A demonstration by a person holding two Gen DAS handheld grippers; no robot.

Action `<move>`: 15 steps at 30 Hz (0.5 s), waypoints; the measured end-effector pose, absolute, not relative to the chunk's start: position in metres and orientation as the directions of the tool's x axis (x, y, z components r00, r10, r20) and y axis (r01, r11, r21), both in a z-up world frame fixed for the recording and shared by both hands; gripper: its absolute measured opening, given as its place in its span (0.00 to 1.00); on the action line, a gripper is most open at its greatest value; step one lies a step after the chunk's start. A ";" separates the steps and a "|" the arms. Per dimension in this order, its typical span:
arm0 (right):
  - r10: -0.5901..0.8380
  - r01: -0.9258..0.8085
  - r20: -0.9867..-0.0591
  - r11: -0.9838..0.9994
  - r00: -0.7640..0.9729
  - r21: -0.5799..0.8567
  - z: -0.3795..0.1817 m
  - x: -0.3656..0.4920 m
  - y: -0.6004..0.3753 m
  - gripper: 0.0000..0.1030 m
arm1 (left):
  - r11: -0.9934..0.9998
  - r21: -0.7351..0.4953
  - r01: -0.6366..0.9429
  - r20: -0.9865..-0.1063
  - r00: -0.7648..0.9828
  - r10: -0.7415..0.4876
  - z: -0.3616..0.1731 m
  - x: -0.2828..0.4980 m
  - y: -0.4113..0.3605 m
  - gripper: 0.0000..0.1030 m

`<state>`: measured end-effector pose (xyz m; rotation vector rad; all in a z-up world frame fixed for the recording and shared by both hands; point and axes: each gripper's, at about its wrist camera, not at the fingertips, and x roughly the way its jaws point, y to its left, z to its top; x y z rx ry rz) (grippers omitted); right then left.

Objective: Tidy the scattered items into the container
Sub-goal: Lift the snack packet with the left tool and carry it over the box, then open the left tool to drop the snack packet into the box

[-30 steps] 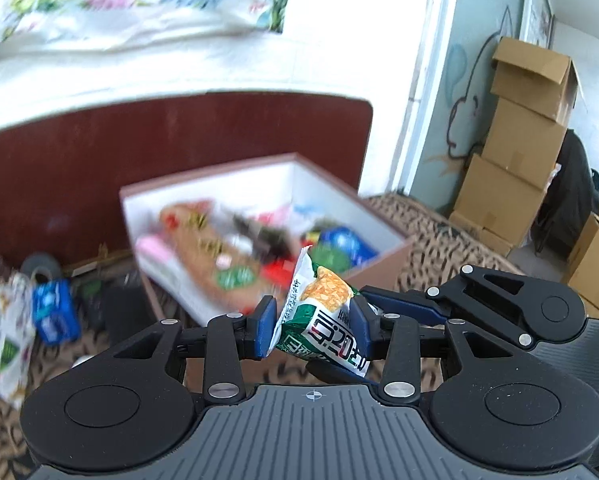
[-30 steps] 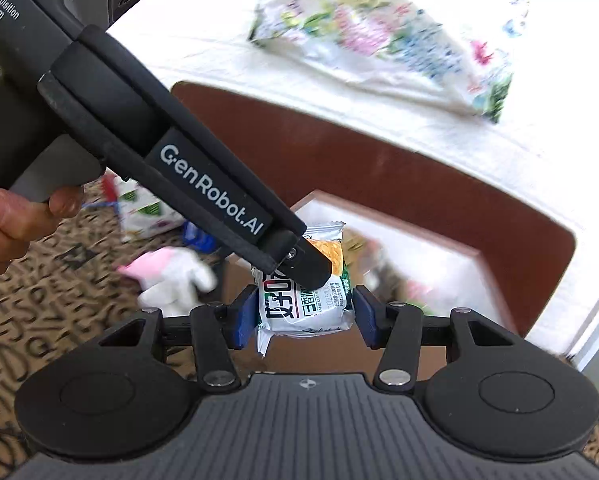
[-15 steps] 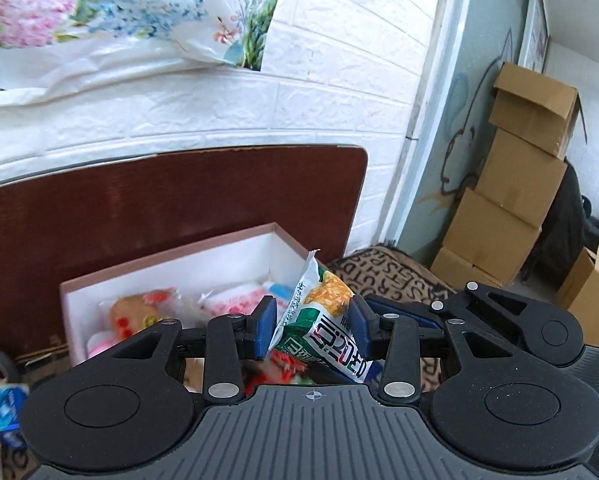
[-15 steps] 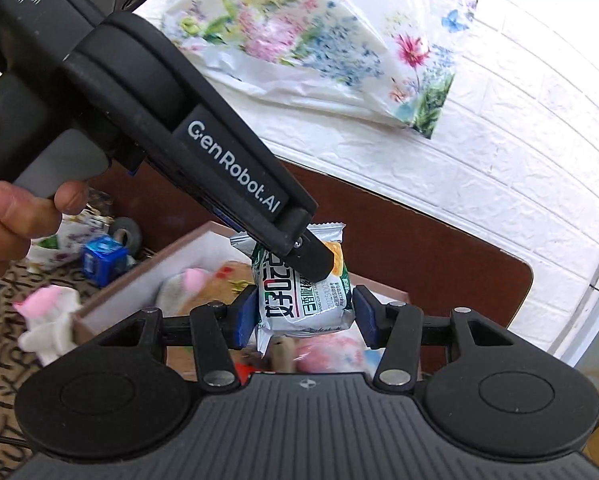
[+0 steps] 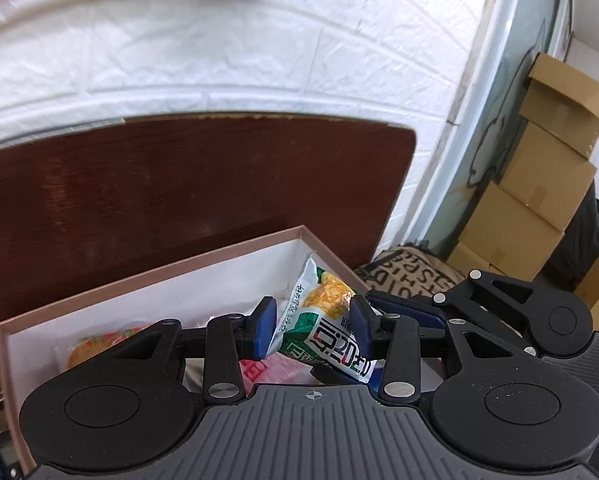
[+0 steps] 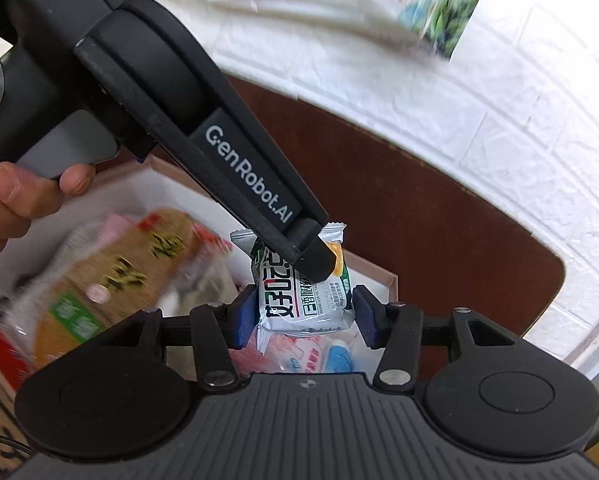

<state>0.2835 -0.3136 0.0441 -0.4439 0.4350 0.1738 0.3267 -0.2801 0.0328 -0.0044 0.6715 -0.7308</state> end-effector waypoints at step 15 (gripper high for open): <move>-0.082 -0.193 -0.517 0.869 0.852 -0.455 0.021 0.327 -0.322 0.76 | 0.834 -0.208 0.512 -0.557 0.639 -0.531 0.009 0.351 -0.264 0.99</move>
